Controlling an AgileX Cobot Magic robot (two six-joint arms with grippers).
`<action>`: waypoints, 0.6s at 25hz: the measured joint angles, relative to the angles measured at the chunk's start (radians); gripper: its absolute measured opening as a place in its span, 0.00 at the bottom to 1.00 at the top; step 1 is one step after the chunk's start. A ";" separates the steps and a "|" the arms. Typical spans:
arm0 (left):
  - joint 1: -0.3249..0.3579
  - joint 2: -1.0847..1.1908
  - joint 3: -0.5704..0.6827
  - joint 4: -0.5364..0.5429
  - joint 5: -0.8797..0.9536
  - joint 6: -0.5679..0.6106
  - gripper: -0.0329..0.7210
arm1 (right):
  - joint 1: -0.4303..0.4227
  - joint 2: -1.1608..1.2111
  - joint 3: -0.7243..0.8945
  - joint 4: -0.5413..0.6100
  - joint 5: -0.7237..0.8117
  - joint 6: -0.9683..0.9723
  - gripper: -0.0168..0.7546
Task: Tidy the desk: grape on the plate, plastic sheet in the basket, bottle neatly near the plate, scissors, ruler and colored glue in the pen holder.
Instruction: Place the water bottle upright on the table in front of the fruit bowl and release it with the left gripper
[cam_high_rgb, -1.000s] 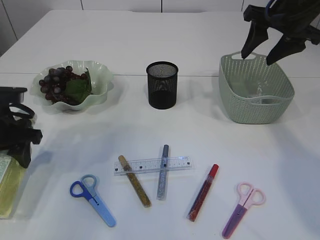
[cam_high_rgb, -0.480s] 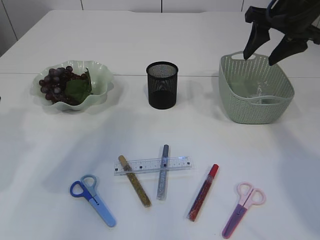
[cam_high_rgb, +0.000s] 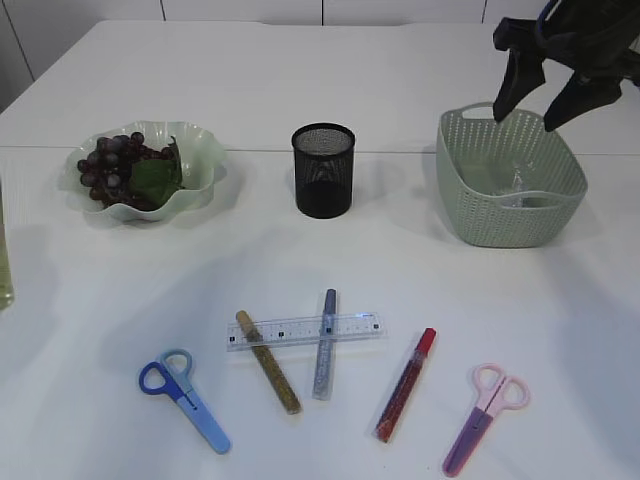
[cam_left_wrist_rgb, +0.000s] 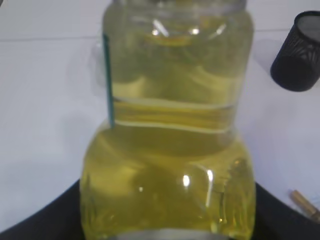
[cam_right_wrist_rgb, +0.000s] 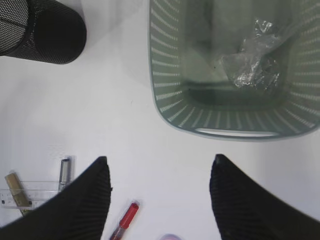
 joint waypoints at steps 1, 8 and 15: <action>0.002 0.005 0.002 0.010 -0.030 0.000 0.64 | 0.004 0.000 0.000 -0.007 0.000 -0.001 0.66; 0.002 0.095 0.002 0.073 -0.240 0.000 0.64 | 0.091 -0.005 0.006 -0.127 0.000 -0.002 0.66; 0.019 0.216 0.002 0.072 -0.423 0.000 0.64 | 0.148 -0.114 0.073 -0.199 -0.002 -0.017 0.66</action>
